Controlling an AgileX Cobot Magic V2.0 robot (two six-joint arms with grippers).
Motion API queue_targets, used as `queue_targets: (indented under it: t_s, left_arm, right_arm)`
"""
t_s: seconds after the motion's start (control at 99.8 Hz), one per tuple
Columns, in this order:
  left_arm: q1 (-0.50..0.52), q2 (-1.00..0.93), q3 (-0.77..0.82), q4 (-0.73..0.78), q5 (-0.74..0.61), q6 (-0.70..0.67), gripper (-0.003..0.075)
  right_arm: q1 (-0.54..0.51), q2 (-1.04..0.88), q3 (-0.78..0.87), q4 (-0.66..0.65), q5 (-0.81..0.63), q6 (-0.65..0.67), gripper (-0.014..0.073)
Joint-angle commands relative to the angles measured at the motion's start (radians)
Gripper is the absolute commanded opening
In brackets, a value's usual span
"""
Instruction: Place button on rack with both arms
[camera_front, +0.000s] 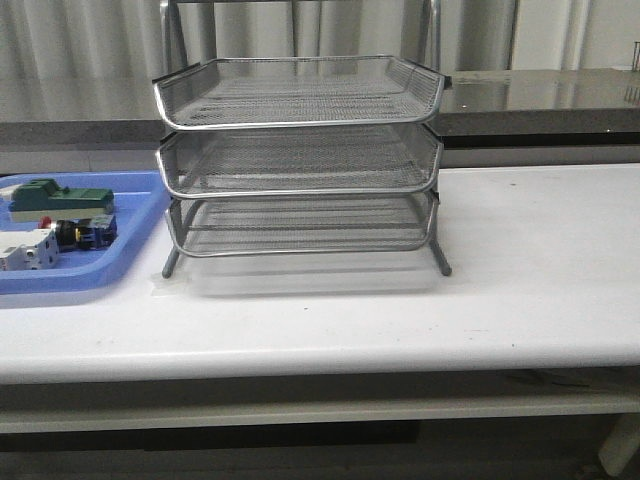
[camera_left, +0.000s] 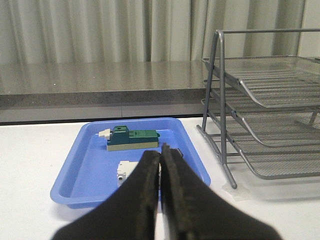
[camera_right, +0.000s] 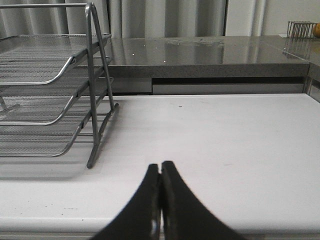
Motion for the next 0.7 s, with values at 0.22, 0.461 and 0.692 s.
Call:
queue_targets:
  t_s: [0.22, 0.461, 0.692]
  left_arm:
    - [0.003, -0.030, 0.045, 0.001, -0.072, -0.009, 0.0004]
    - [0.003, -0.030, 0.045, 0.001, -0.072, -0.009, 0.0004]
    - [0.003, -0.030, 0.045, 0.001, -0.072, -0.009, 0.0004]
  right_arm:
    - [-0.008, -0.015, -0.017, -0.001, -0.087, -0.003, -0.0067]
    - [-0.008, -0.015, -0.017, -0.001, -0.087, -0.003, -0.0067]
    - [-0.008, -0.015, -0.018, -0.001, -0.113, -0.003, -0.0067]
